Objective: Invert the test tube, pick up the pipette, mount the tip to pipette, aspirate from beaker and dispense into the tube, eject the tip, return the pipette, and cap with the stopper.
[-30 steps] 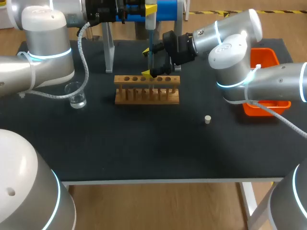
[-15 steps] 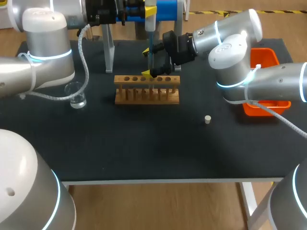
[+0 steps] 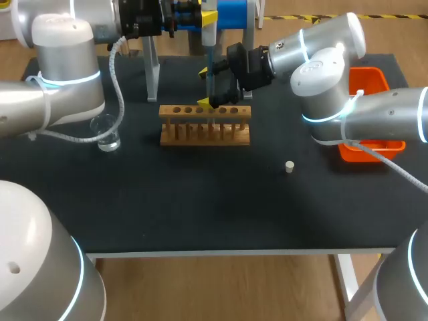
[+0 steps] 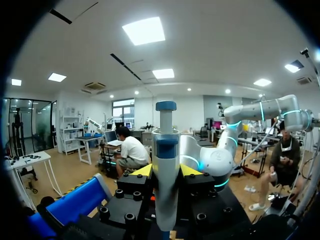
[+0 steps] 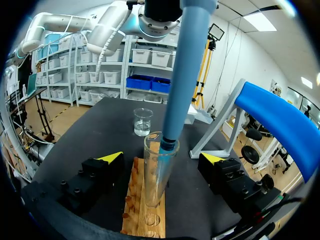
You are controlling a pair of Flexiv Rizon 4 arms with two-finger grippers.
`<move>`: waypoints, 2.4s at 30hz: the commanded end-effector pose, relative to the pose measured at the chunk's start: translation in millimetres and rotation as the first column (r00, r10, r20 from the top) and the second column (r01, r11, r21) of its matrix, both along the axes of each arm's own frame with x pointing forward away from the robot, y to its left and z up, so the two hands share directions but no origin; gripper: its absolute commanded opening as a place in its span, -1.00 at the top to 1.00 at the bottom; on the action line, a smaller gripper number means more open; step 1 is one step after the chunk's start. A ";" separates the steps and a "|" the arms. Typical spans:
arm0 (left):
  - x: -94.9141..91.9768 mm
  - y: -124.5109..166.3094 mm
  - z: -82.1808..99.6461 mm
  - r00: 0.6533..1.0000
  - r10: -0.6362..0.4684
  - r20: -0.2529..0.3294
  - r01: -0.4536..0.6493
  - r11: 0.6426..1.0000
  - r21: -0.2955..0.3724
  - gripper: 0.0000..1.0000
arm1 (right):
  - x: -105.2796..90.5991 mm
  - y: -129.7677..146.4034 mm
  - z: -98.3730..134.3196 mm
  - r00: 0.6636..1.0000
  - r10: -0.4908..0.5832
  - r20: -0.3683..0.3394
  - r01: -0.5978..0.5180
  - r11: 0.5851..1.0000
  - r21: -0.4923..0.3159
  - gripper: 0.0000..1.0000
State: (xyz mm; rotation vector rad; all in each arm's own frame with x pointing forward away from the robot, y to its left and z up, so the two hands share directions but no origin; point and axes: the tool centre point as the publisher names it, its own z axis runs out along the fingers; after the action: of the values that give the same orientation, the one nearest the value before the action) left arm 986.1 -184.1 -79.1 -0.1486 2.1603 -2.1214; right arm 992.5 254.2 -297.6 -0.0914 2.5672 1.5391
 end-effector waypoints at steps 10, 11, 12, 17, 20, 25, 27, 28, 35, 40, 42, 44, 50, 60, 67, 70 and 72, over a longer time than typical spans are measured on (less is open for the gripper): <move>2.0 -1.8 -4.1 1.000 0.000 -0.004 0.000 1.000 -0.004 1.00 | 0.0 -0.2 0.4 1.000 0.000 -0.001 0.000 1.000 -0.002 -1.00; 2.1 -1.7 -4.3 1.000 0.000 -0.004 0.000 1.000 -0.004 1.00 | 0.0 -0.2 0.4 1.000 0.000 -0.001 0.000 1.000 -0.002 -1.00; 2.1 -1.7 -4.6 1.000 0.001 -0.005 -0.001 1.000 -0.004 1.00 | 0.0 -0.2 0.4 1.000 0.000 -0.001 0.000 1.000 -0.002 -1.00; 2.4 -1.7 -4.9 1.000 -0.001 -0.006 0.001 1.000 -0.005 1.00 | 0.0 -0.2 0.4 1.000 0.000 -0.001 0.000 1.000 -0.002 -1.00; 2.2 -1.6 -4.6 1.000 0.000 -0.007 0.000 1.000 -0.001 1.00 | 0.0 -0.2 0.4 1.000 0.000 -0.001 0.000 1.000 -0.002 -1.00; 2.2 -1.6 -4.6 1.000 0.000 -0.007 0.000 1.000 -0.001 1.00 | 0.0 -0.2 0.4 1.000 0.000 -0.001 0.000 1.000 -0.002 -1.00; 2.2 -1.6 -4.6 1.000 0.000 -0.007 0.000 1.000 -0.001 1.00 | 0.0 -0.2 0.4 1.000 0.000 -0.001 0.000 1.000 -0.002 -1.00; 2.2 -1.6 -4.6 1.000 0.000 -0.007 0.000 1.000 -0.001 1.00 | 0.0 -0.2 0.4 1.000 0.000 -0.001 0.000 1.000 -0.002 -1.00; 2.2 -1.6 -4.6 1.000 0.000 -0.007 0.000 1.000 -0.001 1.00 | 0.0 -0.2 0.4 1.000 0.000 -0.001 0.000 1.000 -0.002 -1.00; 2.2 -1.6 -4.6 1.000 0.000 -0.007 0.000 1.000 -0.001 1.00 | -1.9 -6.3 -1.8 1.000 -0.003 -0.001 0.003 1.000 -0.023 -1.00; 2.2 -1.6 -4.6 1.000 0.000 -0.007 0.000 1.000 -0.001 1.00 | -3.4 -13.0 -0.6 1.000 -0.010 0.005 0.010 1.000 -0.028 -1.00; 2.2 -1.6 -4.6 1.000 0.000 -0.007 0.000 1.000 -0.001 1.00 | -3.7 -20.7 3.2 1.000 -0.027 0.009 0.028 0.999 -0.028 -1.00; 2.2 -1.6 -4.6 1.000 0.000 -0.007 0.000 1.000 -0.001 1.00 | -9.5 -46.8 16.8 0.999 -0.048 0.023 0.049 0.999 -0.014 -1.00; 2.2 -1.6 -4.6 1.000 0.000 -0.007 0.000 1.000 -0.001 1.00 | -26.2 -84.8 61.7 0.996 -0.039 0.084 0.038 0.999 0.014 -1.00; 2.2 -1.6 -4.6 1.000 0.000 -0.007 0.000 1.000 -0.001 1.00 | -32.0 -116.5 97.3 0.992 -0.070 0.102 0.060 0.994 0.090 -1.00; 2.2 -1.6 -4.6 1.000 0.000 -0.007 0.000 1.000 -0.001 1.00 | -34.6 -129.6 109.8 0.991 -0.101 0.091 0.087 0.985 0.147 -1.00; 2.2 -1.6 -4.6 1.000 0.000 -0.007 0.000 1.000 -0.001 1.00 | -36.4 -135.4 117.5 0.990 -0.113 0.085 0.097 0.979 0.178 -1.00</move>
State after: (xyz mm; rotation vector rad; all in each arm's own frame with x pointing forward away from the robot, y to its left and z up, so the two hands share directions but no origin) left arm 986.9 -185.1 -83.6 -0.1574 2.1628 -2.1249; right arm 973.2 153.7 -193.8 -0.0166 2.3602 1.6339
